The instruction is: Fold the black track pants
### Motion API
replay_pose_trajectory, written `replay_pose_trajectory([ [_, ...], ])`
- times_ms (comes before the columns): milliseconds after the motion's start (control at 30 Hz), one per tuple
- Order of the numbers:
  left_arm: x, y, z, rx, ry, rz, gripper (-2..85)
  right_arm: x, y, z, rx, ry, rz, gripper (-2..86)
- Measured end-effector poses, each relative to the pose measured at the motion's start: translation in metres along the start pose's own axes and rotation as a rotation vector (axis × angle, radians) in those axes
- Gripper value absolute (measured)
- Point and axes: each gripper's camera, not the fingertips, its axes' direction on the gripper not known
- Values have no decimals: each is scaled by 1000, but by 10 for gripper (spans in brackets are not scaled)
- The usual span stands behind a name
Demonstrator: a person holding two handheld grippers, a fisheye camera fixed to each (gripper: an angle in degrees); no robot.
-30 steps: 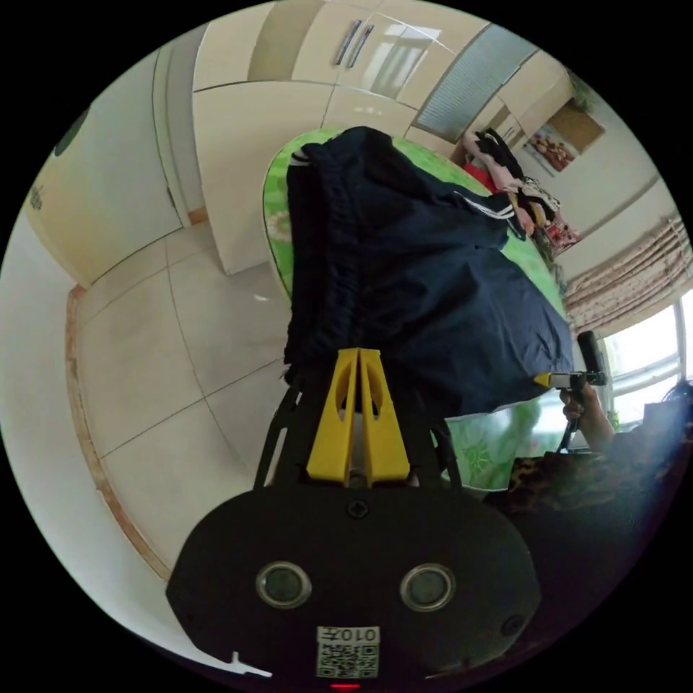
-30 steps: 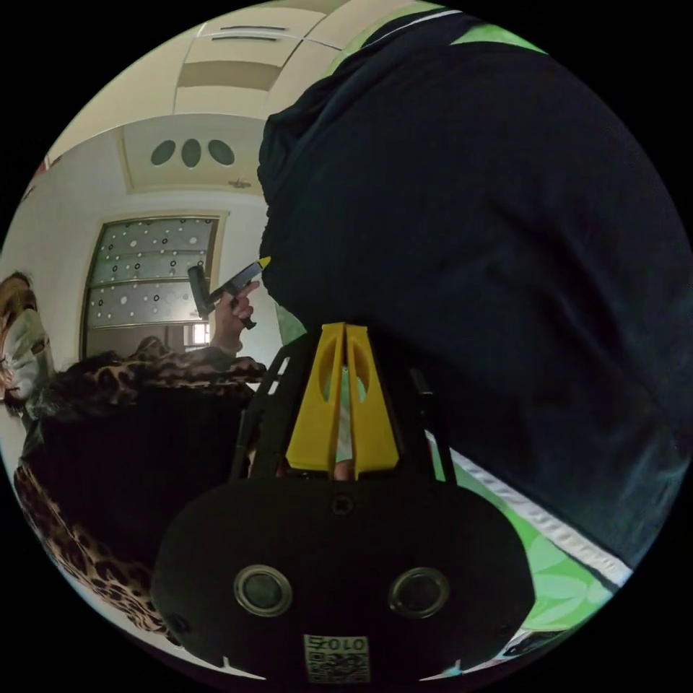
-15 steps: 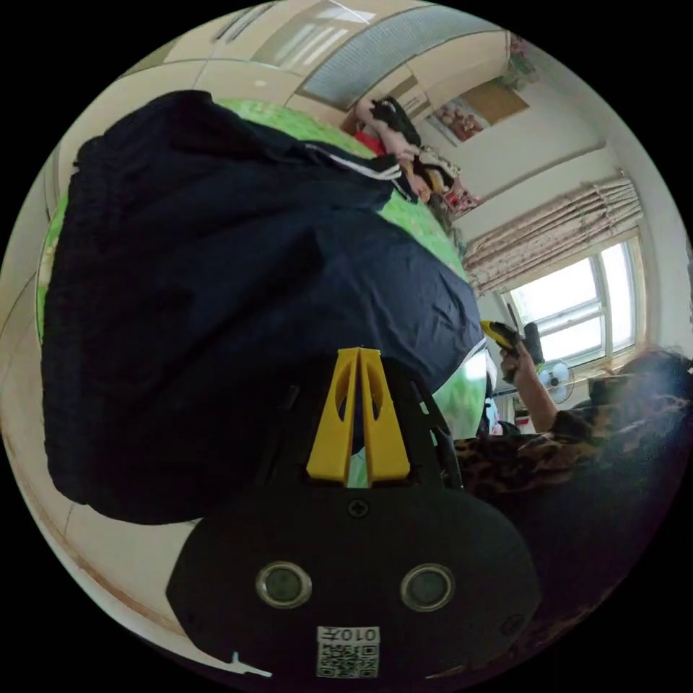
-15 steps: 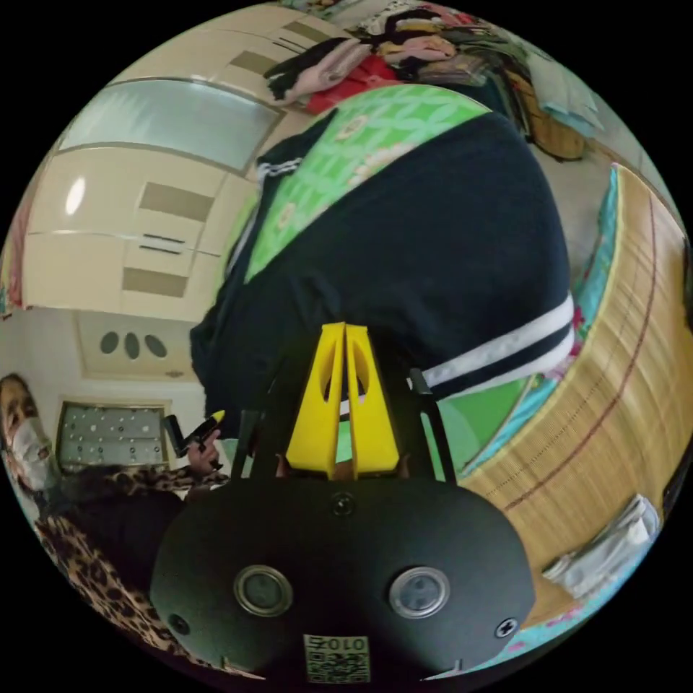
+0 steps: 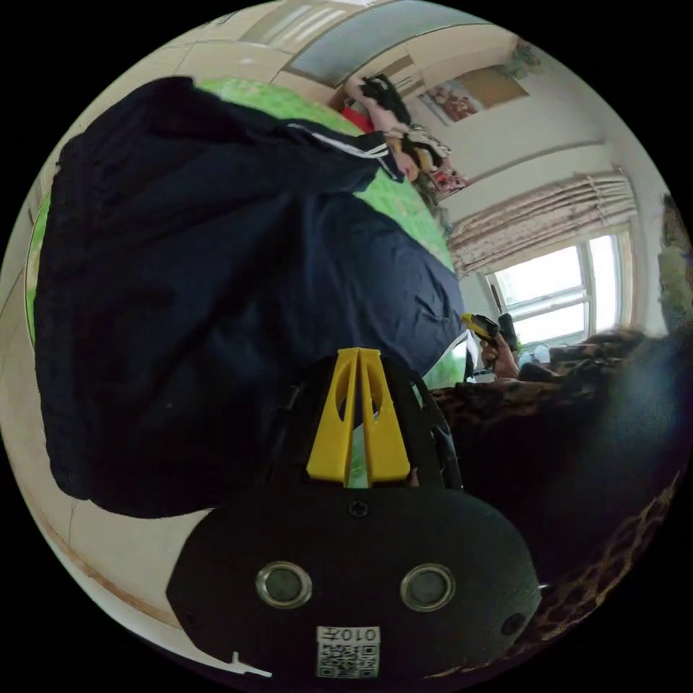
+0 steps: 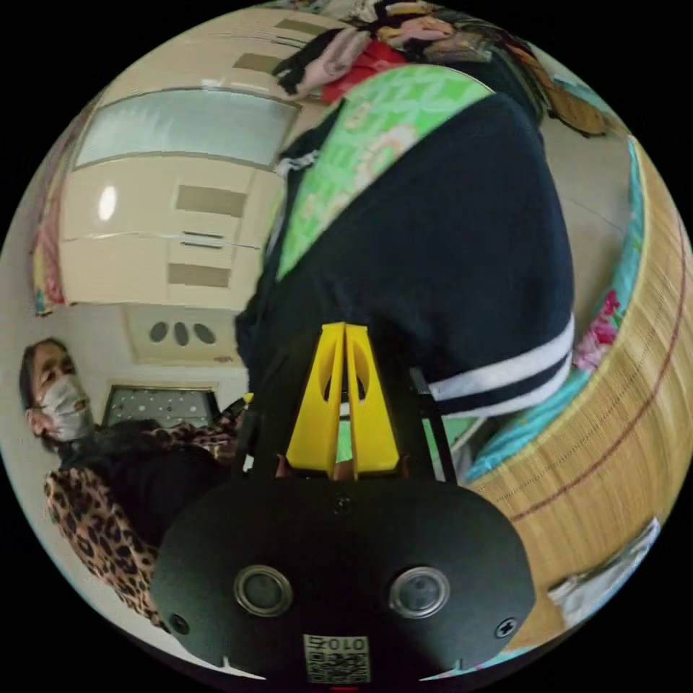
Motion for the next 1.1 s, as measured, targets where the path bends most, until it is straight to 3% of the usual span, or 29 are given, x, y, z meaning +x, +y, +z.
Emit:
replay_pose_trajectory([
  [233,-32,-16,10,11,36,-46,-4,59,19,-103,317,85,290,78],
  [300,-42,-15,15,2,-22,-71,-4,105,37,-136,372,-63,433,128],
  [400,-70,-7,16,54,80,-160,-4,162,67,-158,493,-307,568,153],
  [533,-92,2,16,111,162,-176,-4,209,82,-160,506,-427,668,164],
  [733,-120,7,16,152,269,-191,-4,247,55,-137,413,-678,624,161],
  [800,-123,6,15,146,260,-182,-4,244,45,-145,514,-789,550,86],
  [900,-129,6,14,150,270,-189,-4,205,46,-198,674,-610,397,43],
  [1033,-136,5,13,145,274,-183,-4,182,51,-239,642,-386,395,38],
  [1100,-138,4,12,141,274,-179,-4,186,49,-237,549,-239,508,37],
])
